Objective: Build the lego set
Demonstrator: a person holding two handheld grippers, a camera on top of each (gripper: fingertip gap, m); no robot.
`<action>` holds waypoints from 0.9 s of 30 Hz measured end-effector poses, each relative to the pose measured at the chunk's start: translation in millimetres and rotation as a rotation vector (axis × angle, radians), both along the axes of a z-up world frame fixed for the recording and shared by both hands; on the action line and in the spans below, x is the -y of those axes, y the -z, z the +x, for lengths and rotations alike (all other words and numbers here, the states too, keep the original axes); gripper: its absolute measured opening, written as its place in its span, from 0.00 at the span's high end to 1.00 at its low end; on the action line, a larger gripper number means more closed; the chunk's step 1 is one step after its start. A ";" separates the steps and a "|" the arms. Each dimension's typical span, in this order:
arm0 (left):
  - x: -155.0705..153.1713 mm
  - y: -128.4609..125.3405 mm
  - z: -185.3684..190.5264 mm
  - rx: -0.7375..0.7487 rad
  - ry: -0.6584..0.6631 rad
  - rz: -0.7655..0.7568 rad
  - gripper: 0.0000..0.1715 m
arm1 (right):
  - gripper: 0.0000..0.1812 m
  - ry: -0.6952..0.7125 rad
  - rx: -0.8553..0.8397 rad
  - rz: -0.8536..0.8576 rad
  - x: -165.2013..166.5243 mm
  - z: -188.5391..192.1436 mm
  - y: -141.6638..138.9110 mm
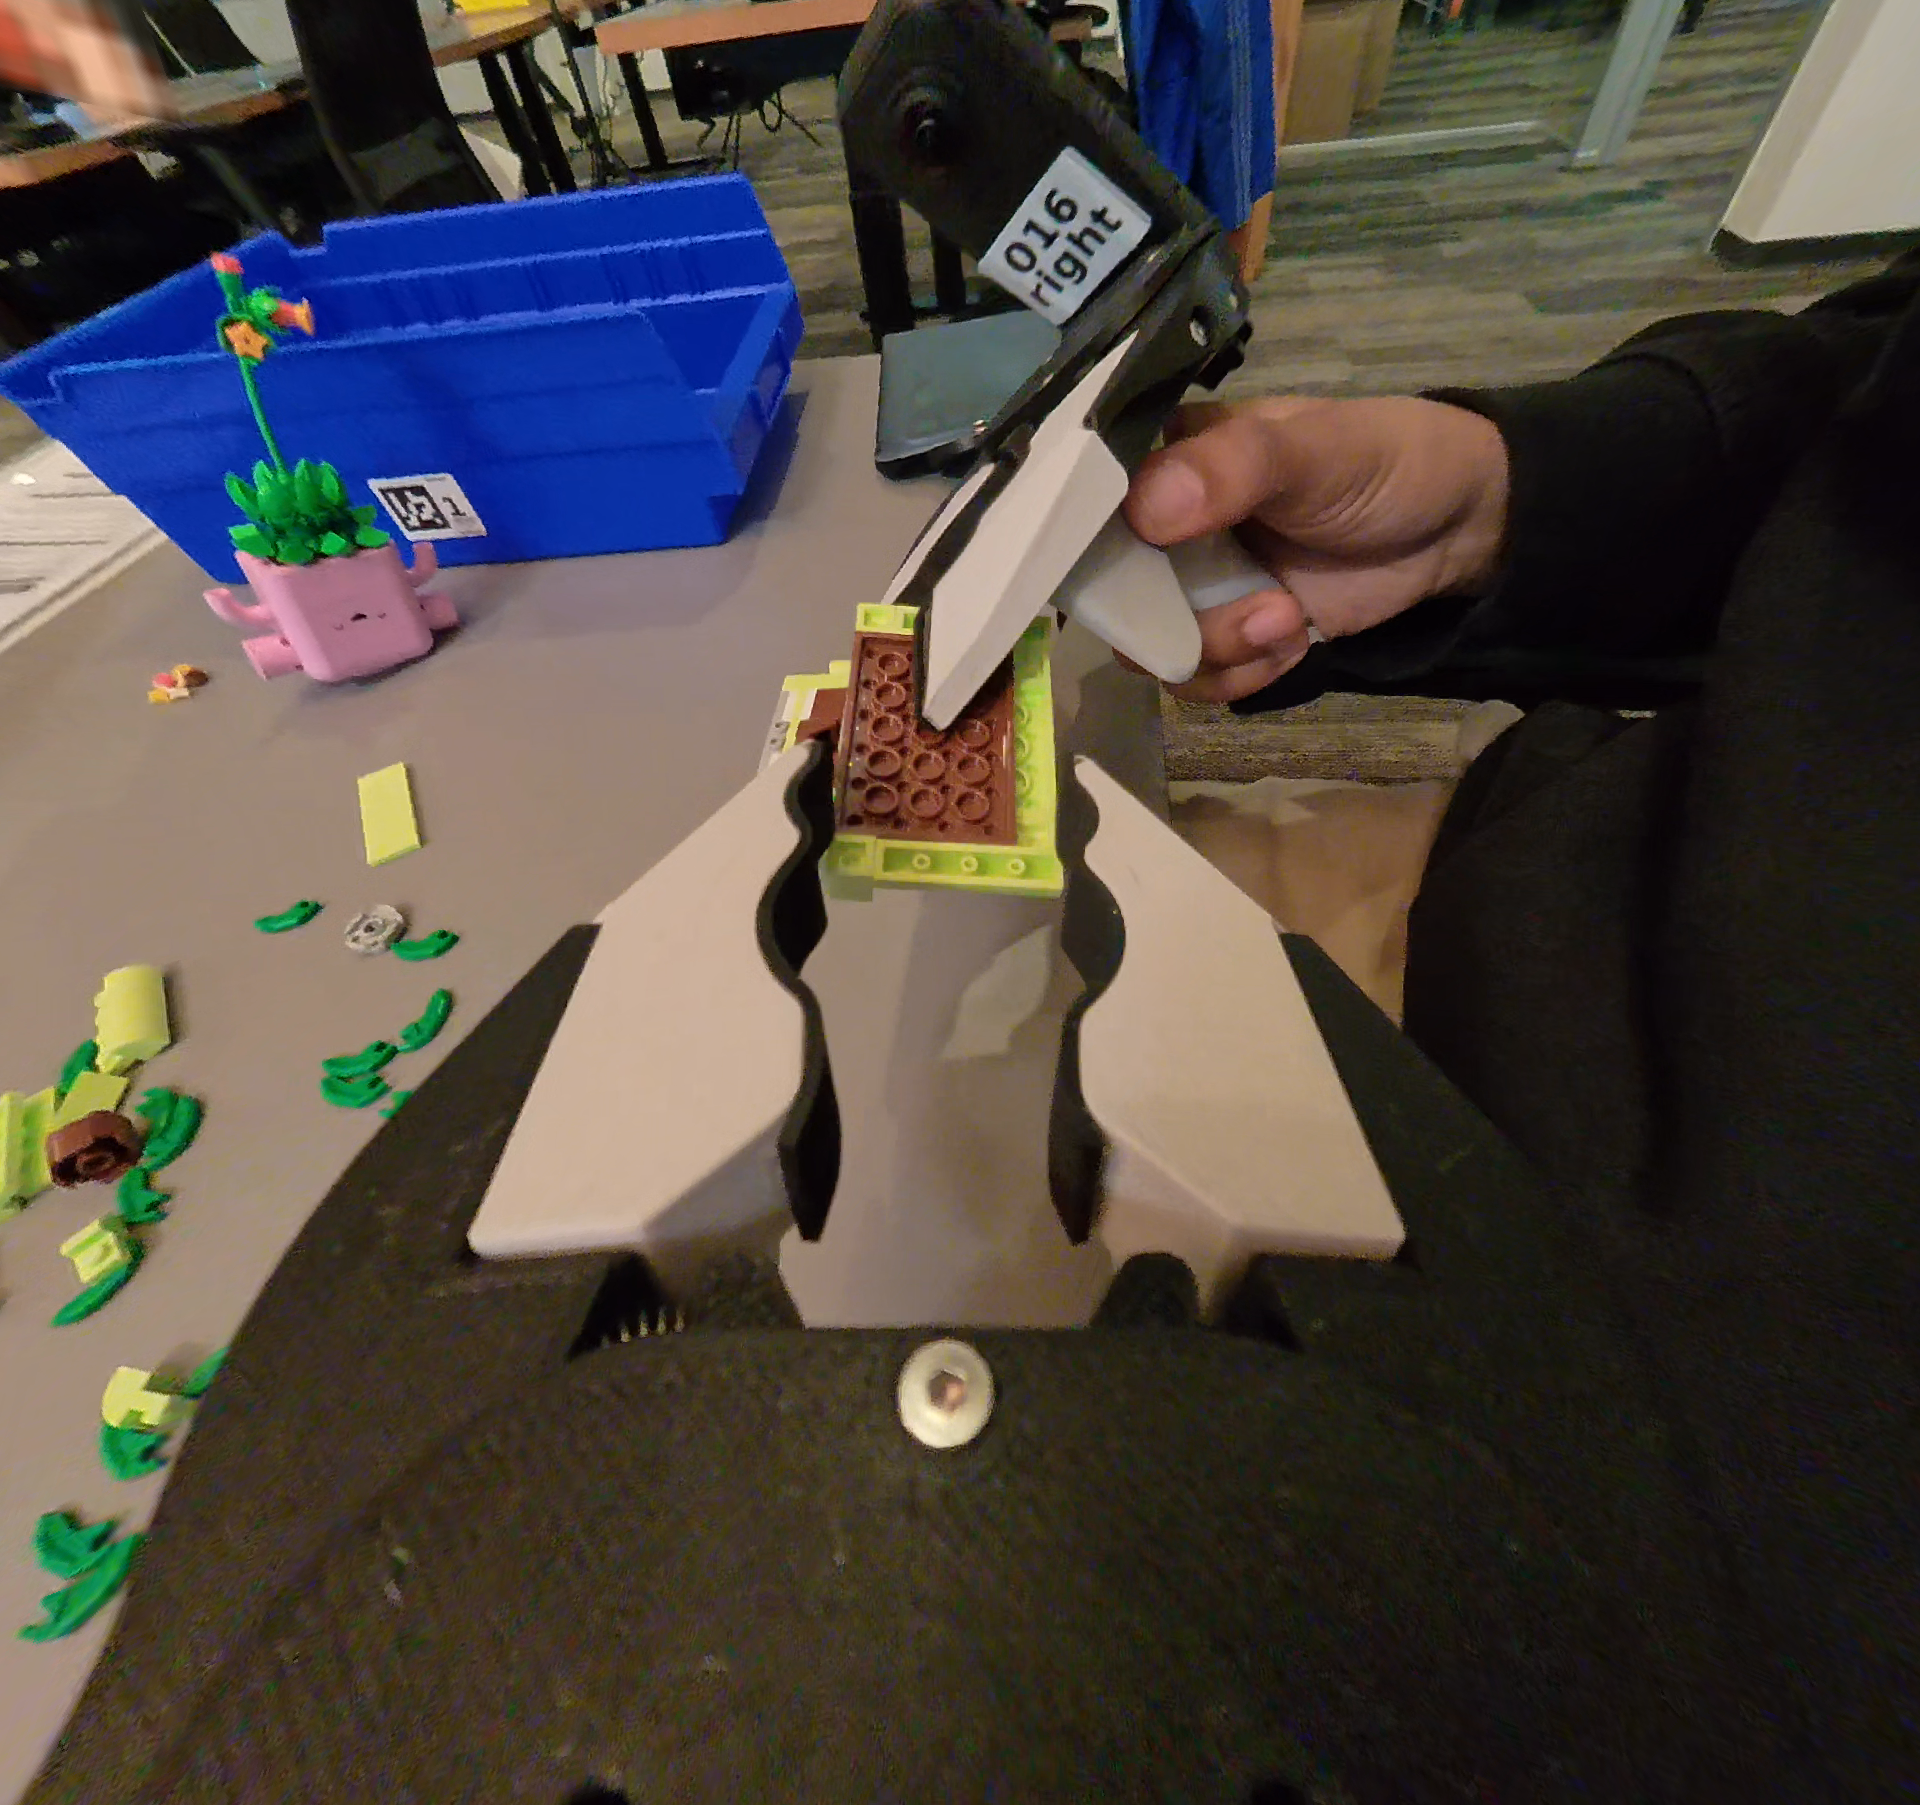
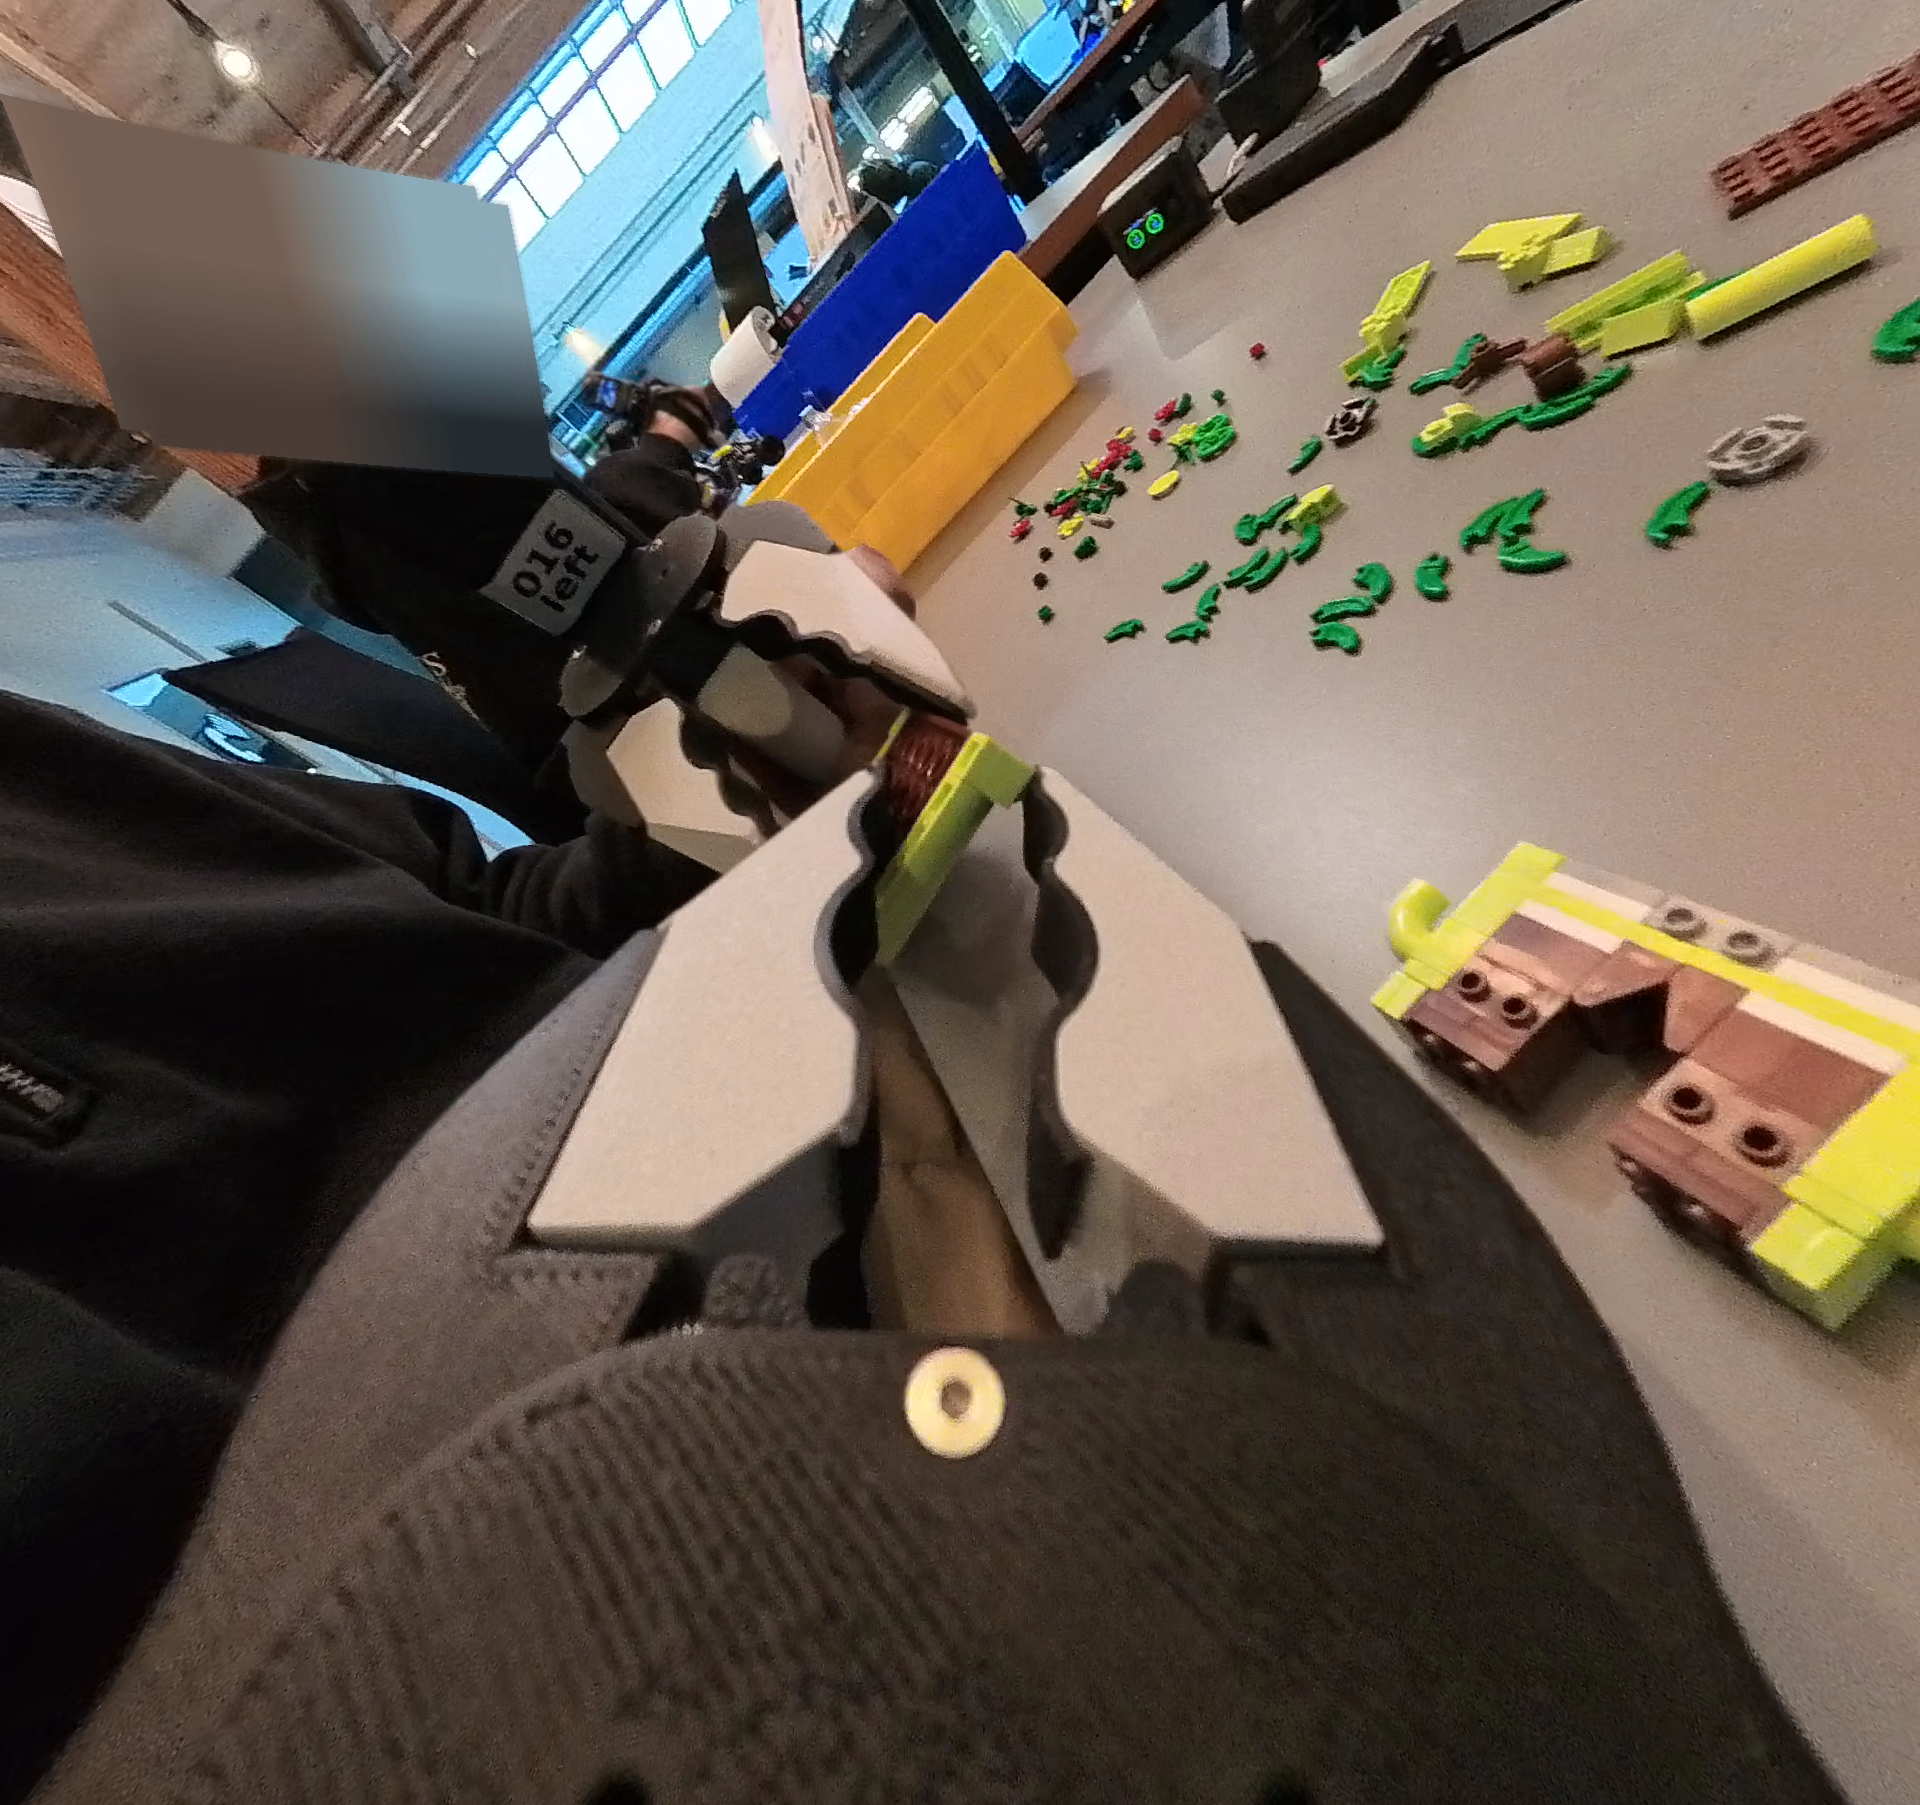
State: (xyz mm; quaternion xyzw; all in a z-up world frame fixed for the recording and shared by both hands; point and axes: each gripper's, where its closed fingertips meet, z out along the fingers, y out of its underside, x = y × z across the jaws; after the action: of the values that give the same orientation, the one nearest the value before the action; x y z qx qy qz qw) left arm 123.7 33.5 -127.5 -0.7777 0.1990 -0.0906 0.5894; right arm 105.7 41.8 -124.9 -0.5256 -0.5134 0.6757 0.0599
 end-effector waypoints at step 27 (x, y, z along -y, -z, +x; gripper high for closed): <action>-6.2 23.1 -39.1 0.333 -0.098 -0.167 0.73 | 0.94 0.006 -0.434 1.405 16.8 10.3 49.5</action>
State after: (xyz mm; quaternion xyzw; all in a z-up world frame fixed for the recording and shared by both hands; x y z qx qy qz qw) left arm 84.6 39.7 -150.6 -0.8069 0.0524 -0.2054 0.5514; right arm 115.9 25.0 -174.4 -0.2192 -0.8006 0.2760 0.4846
